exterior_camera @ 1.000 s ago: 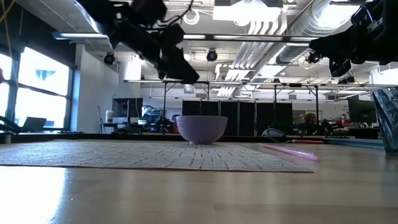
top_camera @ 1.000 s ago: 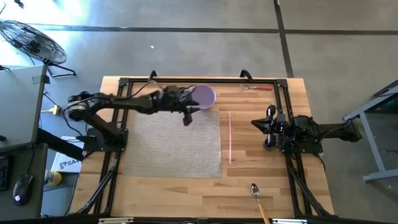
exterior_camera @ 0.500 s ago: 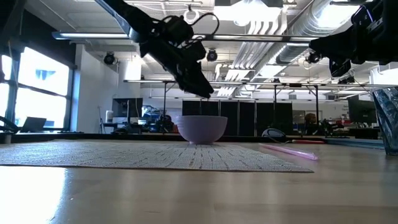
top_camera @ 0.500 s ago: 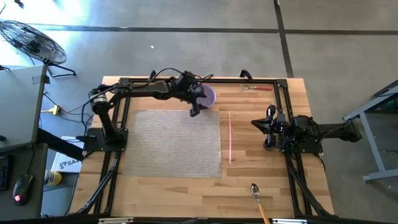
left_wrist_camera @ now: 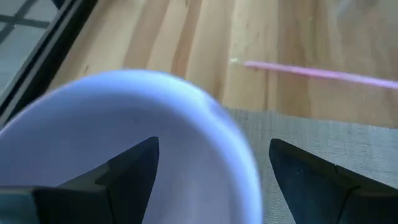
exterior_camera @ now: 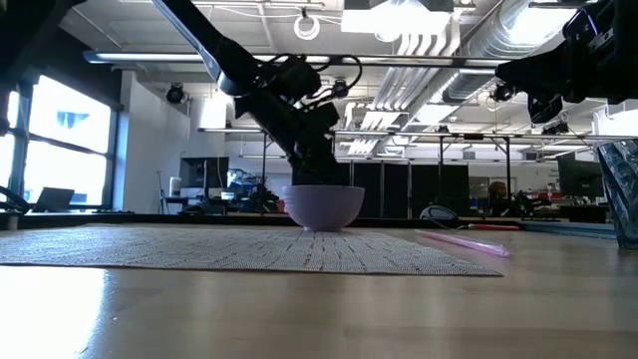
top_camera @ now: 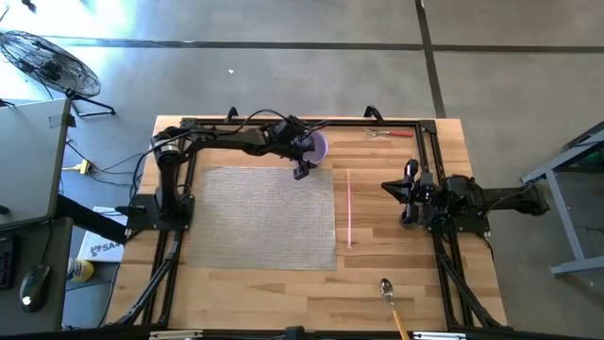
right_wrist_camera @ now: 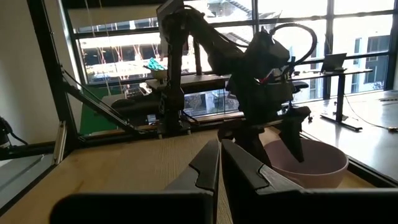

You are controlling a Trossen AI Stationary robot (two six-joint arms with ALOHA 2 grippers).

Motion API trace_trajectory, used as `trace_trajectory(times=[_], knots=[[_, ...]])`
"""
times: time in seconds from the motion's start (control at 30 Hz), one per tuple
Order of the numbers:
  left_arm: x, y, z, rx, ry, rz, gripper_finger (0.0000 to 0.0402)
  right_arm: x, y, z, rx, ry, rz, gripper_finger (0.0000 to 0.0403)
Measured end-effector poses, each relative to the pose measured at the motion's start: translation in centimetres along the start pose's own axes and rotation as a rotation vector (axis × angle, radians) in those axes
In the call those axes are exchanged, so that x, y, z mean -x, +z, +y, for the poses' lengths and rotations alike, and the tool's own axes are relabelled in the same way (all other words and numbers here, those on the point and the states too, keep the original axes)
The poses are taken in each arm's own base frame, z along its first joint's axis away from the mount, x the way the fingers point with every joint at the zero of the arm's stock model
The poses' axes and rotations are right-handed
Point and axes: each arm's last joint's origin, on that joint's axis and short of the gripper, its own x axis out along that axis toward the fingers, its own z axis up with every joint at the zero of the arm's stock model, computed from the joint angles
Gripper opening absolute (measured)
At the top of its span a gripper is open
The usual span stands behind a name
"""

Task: Pick & Place Utensil
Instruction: Put the purple bowl in the center of the gray mat

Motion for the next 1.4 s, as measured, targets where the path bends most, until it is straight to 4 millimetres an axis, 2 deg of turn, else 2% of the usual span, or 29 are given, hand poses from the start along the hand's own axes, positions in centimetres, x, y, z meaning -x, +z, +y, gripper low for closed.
trace_trajectory(times=[0.3, 1.0, 1.23, 1.4], knots=[[-0.3, -0.3, 0.0, 0.038, 0.0, 0.011, 0.0293, 0.0, 0.0, 0.0, 0.0, 0.0, 0.0, 0.0012], [-0.5, -0.6, -1.3, 0.032, -0.022, 0.046, 0.0067, 0.0, 0.0, 0.0, 0.0, 0.0, 0.0, 0.0012], [-0.7, -0.4, -2.1, 0.008, 0.007, 0.053, 0.0019, 0.0, 0.0, 0.0, 0.0, 0.0, 0.0, 0.0012], [-0.8, -0.3, -3.2, -0.031, 0.021, 0.068, 0.0007, 0.0, 0.0, 0.0, 0.0, 0.0, 0.0, 0.0012]])
